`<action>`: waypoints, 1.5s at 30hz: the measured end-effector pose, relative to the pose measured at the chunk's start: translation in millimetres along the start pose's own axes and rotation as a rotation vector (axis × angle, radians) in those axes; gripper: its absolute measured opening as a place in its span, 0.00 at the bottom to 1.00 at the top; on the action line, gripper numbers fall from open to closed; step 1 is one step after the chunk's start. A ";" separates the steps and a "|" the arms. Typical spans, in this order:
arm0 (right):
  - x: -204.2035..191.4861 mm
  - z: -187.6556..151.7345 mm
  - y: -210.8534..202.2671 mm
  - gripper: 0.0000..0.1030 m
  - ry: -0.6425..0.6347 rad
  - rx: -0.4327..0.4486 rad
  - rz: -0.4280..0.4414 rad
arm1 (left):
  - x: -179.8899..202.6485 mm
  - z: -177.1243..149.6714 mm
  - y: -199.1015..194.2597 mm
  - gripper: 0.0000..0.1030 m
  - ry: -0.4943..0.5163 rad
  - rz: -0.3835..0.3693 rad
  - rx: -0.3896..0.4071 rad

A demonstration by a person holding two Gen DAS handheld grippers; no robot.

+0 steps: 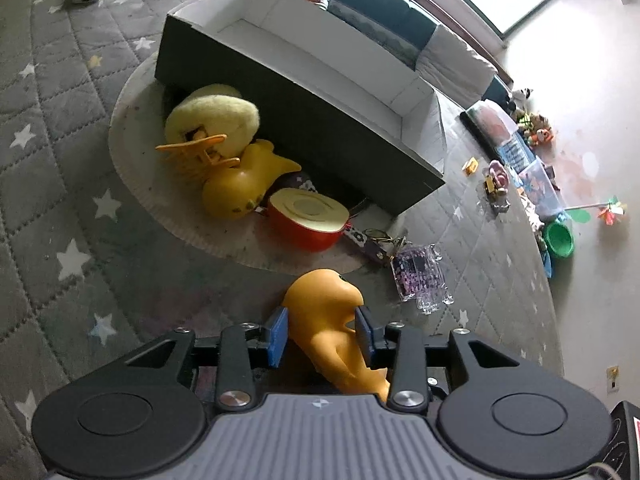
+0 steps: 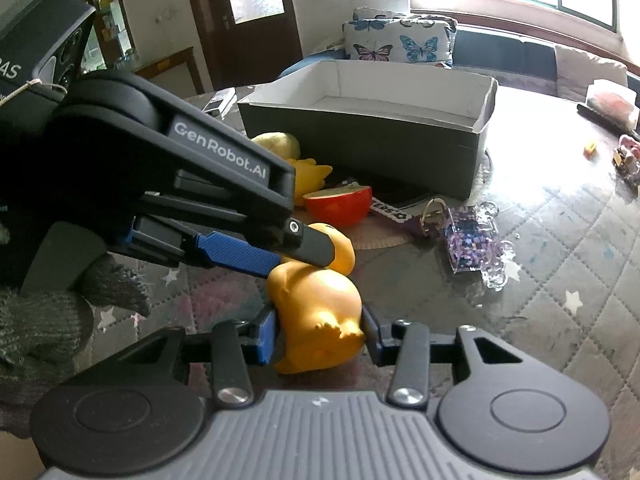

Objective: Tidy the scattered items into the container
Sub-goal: 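Lift the yellow duck with the right gripper over the cardboard box, then lower the duck into the box and open the right gripper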

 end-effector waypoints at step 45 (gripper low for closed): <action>55.3 175.6 152.8 0.42 0.004 0.017 0.001 | -12.9 211.6 87.8 0.36 0.053 0.025 0.068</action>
Point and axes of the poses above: each gripper's, at about its wrist camera, not at the fingertips, and y roughly the way its jaws point, x to its right, z to its top, the point moved 8 cm from there along y, roughly the way its jaws point, and after that the axes turned 13 degrees about -z, right-handed, at the moved point
